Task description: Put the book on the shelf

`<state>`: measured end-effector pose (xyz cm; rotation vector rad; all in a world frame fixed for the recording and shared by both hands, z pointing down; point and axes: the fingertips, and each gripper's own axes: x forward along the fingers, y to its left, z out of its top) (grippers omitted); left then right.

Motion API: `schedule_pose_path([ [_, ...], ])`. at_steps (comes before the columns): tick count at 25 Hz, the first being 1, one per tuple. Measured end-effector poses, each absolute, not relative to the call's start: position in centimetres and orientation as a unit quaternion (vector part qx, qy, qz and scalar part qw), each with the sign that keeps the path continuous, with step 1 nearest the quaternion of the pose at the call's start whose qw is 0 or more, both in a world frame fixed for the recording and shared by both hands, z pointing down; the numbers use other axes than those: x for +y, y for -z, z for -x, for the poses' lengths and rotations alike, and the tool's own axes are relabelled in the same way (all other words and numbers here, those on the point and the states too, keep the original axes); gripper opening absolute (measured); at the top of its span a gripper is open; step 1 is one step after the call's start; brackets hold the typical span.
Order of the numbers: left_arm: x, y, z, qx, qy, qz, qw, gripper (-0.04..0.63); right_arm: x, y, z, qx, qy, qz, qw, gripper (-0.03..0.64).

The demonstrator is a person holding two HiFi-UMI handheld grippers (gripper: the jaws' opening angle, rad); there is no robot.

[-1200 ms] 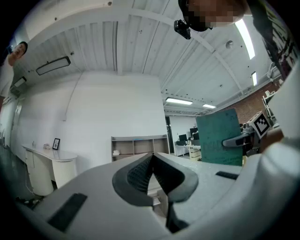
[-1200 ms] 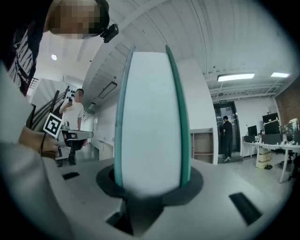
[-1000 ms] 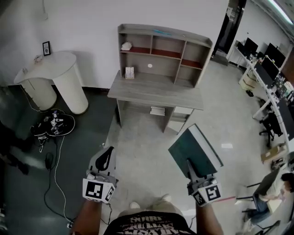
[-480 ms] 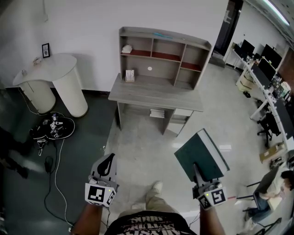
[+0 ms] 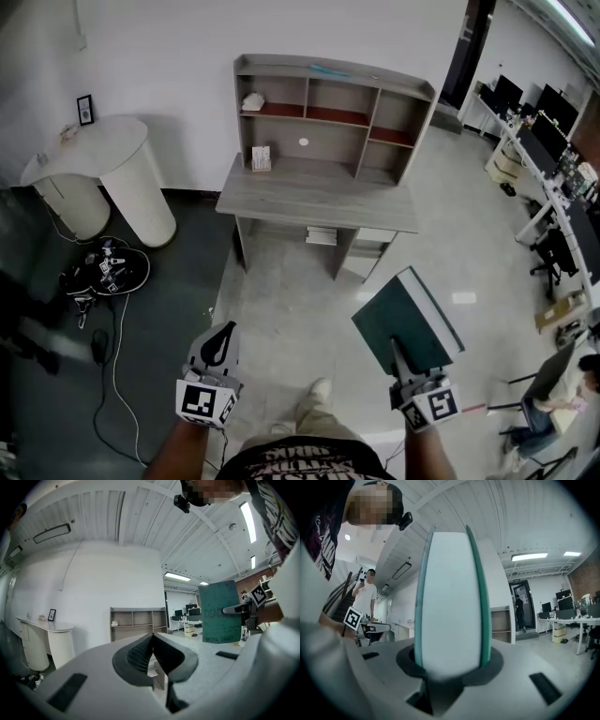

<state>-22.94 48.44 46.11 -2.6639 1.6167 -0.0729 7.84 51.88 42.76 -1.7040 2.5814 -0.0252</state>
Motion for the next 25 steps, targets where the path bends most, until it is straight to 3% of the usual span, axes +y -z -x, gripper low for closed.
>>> schedule_pose_path([
  [8,42.2,-45.8,20.7,0.524,0.012,0.851,-0.001,0.006,46.3,-43.7,-9.8,0.836,0.007,0.548,-0.016,0.163],
  [25,31.4,-45.6,12.1,0.526,0.018,0.851,-0.006,0.005,35.3,-45.0,-16.0,0.858,0.035,0.512,-0.006,0.161],
])
